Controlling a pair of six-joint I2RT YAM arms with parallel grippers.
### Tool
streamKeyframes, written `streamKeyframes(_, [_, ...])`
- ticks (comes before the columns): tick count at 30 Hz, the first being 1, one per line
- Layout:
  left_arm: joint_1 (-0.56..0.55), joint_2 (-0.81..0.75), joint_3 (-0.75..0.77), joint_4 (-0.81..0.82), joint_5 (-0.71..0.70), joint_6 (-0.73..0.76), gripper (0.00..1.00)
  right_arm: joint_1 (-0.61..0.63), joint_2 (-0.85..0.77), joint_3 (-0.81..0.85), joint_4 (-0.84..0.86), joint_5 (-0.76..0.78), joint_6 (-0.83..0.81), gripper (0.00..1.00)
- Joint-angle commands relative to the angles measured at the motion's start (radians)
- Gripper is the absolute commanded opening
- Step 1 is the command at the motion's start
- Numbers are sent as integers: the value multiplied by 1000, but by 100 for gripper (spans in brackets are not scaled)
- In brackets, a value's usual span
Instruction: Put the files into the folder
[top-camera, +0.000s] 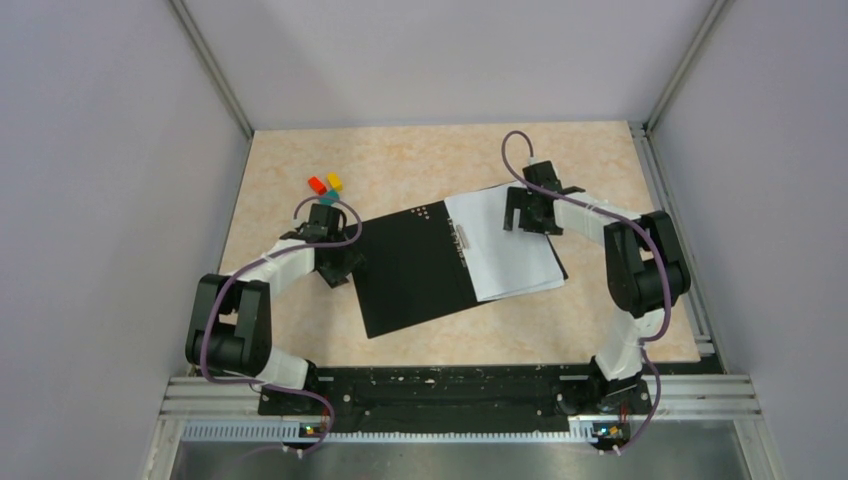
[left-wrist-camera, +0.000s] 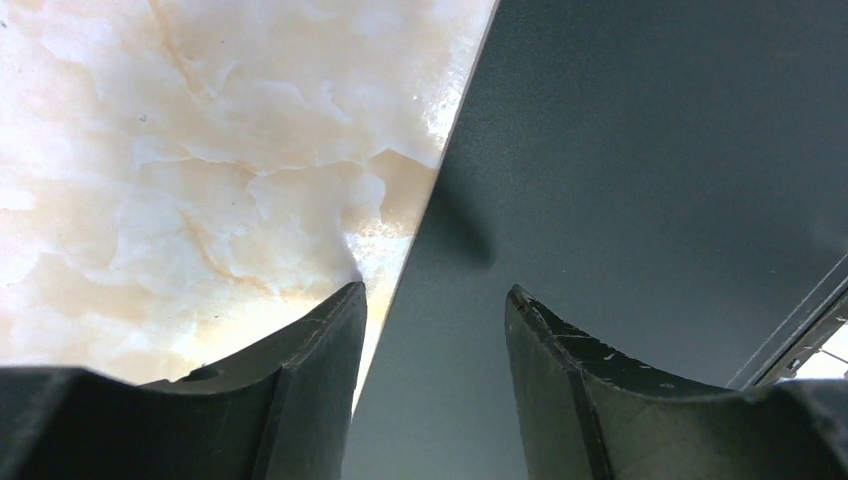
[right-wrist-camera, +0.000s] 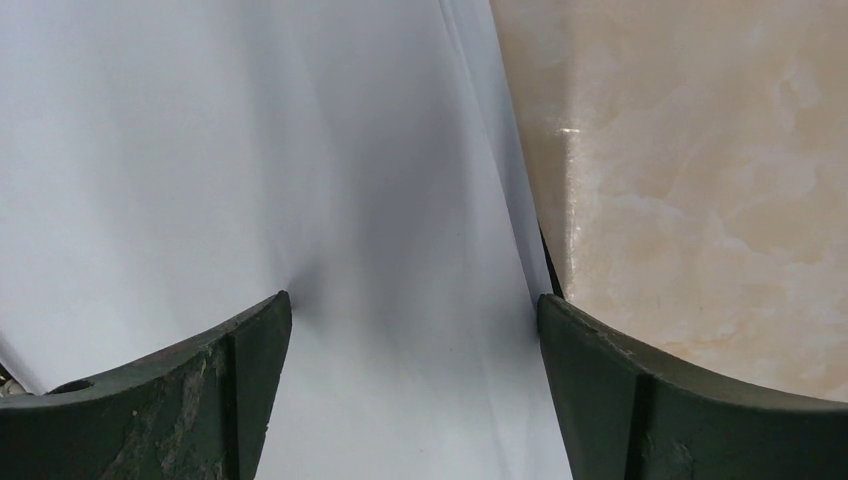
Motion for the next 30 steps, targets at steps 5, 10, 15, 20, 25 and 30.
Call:
streamKeyframes(5, [-2, -25, 31, -95, -47, 42, 60, 8, -13, 71, -61, 73, -17, 92])
streamKeyframes(10, [-2, -34, 44, -104, -38, 46, 60, 8, -17, 86, -70, 70, -18, 92])
streamKeyframes(15, [-6, -71, 64, -116, -22, 52, 60, 10, -56, 101, -102, 88, -22, 92])
streamKeyframes(20, [-64, -82, 93, -117, -64, 33, 55, 69, -87, 146, -167, 92, -38, 85])
streamKeyframes(25, [-154, 2, 167, -124, -138, -12, 53, 187, -60, 193, -172, 50, -41, 73])
streamKeyframes(30, [-157, 44, 183, -87, -125, -39, 52, 304, 17, 276, -177, 55, -54, 60])
